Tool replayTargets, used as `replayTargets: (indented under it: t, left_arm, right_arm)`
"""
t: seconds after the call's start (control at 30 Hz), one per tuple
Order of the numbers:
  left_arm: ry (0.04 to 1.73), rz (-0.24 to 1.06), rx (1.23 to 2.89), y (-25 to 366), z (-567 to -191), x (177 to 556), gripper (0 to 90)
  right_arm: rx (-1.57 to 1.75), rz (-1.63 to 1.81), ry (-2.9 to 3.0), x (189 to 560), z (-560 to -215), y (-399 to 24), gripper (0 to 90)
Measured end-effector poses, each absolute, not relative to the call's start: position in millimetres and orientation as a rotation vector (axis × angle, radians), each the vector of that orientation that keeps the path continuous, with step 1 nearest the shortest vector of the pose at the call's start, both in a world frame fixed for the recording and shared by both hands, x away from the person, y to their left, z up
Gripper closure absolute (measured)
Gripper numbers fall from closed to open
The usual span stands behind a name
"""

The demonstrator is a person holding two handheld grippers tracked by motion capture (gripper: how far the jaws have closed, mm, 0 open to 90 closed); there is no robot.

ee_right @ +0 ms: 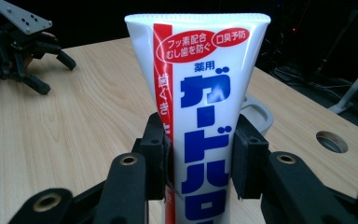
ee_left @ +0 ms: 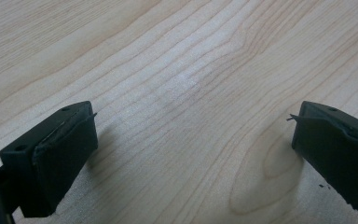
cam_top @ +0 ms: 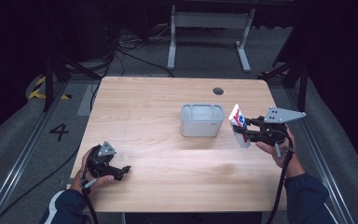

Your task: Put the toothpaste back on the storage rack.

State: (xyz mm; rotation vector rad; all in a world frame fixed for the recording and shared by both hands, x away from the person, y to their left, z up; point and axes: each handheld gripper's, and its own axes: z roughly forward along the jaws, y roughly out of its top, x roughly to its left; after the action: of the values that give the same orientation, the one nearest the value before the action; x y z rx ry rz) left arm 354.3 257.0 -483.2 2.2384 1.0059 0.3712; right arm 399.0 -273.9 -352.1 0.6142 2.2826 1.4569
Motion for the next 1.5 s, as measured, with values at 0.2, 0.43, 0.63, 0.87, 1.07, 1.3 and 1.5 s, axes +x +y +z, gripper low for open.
replayTargets:
  t: [0.2,0.43,0.63,0.87,1.07,1.3,1.5]
  left_arm:
    - [1.006,0.371,2.239,257.0,-483.2,354.3,0.6]
    - [1.006,0.371,2.240,257.0,-483.1,354.3,0.6]
    - [1.006,0.371,2.240,257.0,-483.1,354.3,0.6]
    - [1.006,0.371,2.240,257.0,-483.1,354.3,0.6]
    - [1.006,0.370,2.242,257.1,-482.9,354.3,0.6]
    - [1.006,0.372,2.243,257.1,-482.9,354.2,0.6]
    - [1.006,0.371,2.242,257.1,-482.9,354.2,0.6]
  right_arm:
    - [0.604,1.475,2.270,403.7,-346.6,-264.3,63.9]
    - [0.583,1.507,2.251,408.1,-337.1,-250.3,64.0]
    - [0.572,1.511,2.243,412.7,-331.6,-240.6,63.9]
    - [0.585,1.520,2.222,424.8,-325.3,-232.2,63.9]
    - [0.604,1.536,2.201,435.2,-320.1,-224.7,63.9]
    - [0.627,1.524,2.193,450.1,-316.6,-210.7,63.8]
    - [0.606,1.512,2.208,460.3,-316.0,-197.7,63.8]
